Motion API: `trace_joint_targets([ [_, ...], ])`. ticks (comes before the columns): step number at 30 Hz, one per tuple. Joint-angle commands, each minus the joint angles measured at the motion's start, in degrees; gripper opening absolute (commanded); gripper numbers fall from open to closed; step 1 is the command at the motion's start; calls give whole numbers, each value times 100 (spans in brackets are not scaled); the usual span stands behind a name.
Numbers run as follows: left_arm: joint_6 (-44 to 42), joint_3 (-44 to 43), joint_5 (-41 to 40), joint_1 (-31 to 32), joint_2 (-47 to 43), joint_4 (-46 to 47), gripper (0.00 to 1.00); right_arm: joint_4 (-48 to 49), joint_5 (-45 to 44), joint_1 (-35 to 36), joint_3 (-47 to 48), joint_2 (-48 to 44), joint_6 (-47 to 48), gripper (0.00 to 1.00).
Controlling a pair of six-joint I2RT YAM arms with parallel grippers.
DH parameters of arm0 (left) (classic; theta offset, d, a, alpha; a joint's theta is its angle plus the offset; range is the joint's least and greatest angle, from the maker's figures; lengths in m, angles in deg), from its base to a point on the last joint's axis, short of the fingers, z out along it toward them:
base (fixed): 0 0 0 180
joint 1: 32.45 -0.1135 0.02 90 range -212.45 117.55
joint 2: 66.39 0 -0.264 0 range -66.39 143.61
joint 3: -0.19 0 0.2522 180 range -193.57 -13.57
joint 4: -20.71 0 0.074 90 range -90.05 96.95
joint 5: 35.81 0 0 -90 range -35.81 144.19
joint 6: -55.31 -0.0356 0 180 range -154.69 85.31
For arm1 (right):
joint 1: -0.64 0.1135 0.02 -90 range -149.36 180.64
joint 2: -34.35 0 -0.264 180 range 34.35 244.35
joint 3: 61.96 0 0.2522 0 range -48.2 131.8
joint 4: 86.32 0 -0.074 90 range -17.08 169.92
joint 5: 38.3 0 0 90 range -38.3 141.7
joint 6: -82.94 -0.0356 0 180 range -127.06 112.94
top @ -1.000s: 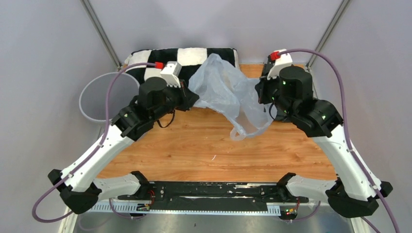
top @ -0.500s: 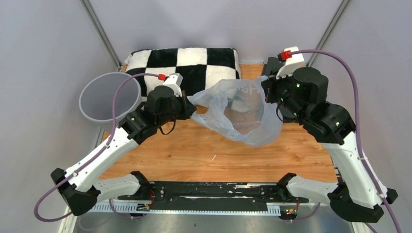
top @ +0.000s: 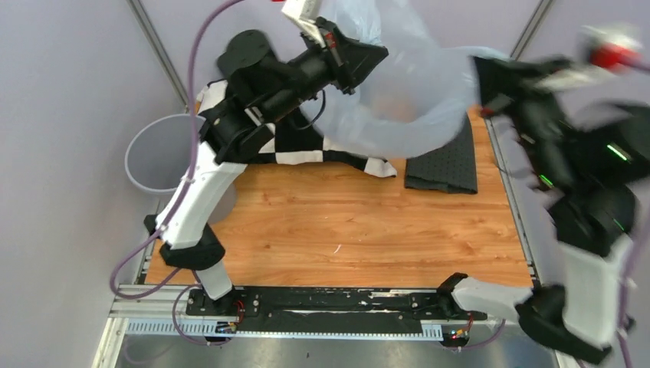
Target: Put the trash bags into the trash bin
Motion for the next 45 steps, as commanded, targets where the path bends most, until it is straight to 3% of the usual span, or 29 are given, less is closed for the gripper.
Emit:
trace_joint_targets([
  [1, -673, 340, 282, 376, -1058, 1509, 0, 3285, 951, -52, -2020, -2396, 222, 0],
  [4, -1022, 1770, -742, 376, -1693, 1889, 0, 3148, 572, -68, -2660, -2762, 206, 0],
  [8, -828, 2427, -1715, 1, -1281, 564, 0, 2204, -331, -61, -3900, -2285, 41, 0],
  [11, 74, 3478, -1040, -512, -888, -391, 0, 983, -113, -55, -4856, -1458, -734, 0],
  [14, 234, 5178, -633, -537, -1438, -13, 0, 446, 757, 187, -5604, -1016, -1404, 0],
  [15, 224, 5827, -589, -505, -1761, 194, 0, 422, 627, 421, -5753, -1044, -1410, 0],
  [17, 97, 6321, -667, -384, -2471, 366, 0, 234, 175, 961, -5564, -1264, -1256, 0],
  [21, -237, 6122, -777, -109, -3617, 393, 0, -21, -430, 1664, -4415, -1715, -731, 0],
  [26, -299, 5312, -742, -81, -3999, 344, 0, -48, -762, 1704, -3290, -1930, -266, 0],
  [35, -53, 4555, -1522, -81, -3631, -351, 0, 11, -1270, 1704, -3081, -1909, 39, 0],
  [40, -91, 4368, -1165, -81, -3356, -329, 0, -21, -1284, 1704, -3027, -1709, 138, 0],
  [42, -127, 4176, -525, 23, -3037, -213, 0, -22, -1920, 1704, -2953, -1649, 469, 0],
  [45, -487, 3572, -190, 913, -2311, -204, 0, 286, -3388, 1687, -2688, -1728, 1049, 0],
])
